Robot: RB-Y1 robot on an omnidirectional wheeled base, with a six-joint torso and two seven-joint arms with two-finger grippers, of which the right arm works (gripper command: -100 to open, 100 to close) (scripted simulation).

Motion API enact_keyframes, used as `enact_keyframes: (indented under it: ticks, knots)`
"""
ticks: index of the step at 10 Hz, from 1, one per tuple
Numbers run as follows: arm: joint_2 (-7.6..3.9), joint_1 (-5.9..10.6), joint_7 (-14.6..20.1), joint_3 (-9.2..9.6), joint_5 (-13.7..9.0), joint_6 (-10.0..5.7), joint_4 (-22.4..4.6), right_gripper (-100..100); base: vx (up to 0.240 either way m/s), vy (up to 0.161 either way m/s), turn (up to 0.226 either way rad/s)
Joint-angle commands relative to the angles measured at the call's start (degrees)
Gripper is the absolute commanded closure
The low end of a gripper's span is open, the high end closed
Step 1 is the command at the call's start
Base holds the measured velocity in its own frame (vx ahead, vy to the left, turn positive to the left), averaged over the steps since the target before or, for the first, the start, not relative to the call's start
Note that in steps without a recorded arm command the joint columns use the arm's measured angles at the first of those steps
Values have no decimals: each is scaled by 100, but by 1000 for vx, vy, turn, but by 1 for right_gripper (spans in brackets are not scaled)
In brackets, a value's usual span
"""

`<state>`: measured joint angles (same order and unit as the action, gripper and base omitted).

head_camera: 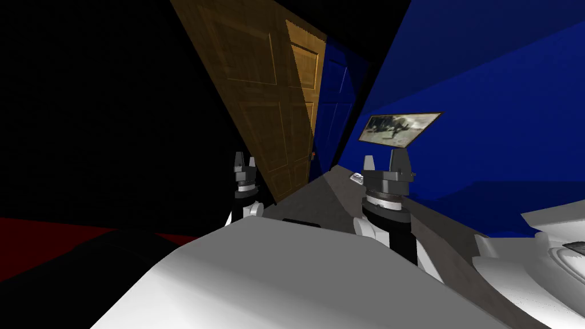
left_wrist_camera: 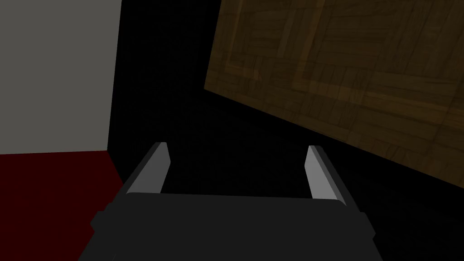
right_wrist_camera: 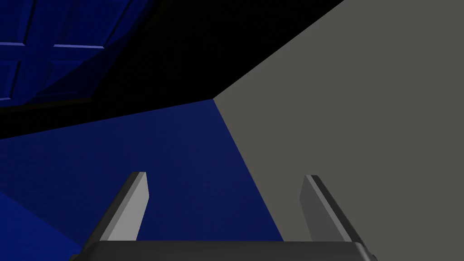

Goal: Push the door open

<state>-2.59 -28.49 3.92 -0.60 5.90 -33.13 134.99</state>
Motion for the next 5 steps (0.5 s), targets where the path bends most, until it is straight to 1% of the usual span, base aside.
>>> enact_keyframes:
  ticks: [1,2,3,4,5]
  knots:
    - [-26,63,-8,13,-15,-21,-172,-100,44,-30,39]
    - [-26,63,-8,13,-15,-21,-172,-100,62,-47,46]
    - [-36,90,-11,19,-21,-30,-244,-100,44,-31,29]
    - [-46,118,-15,25,-28,-40,-322,-100,38,-28,41]
    - [-66,176,-22,37,-42,-60,-479,-100,73,-42,55]
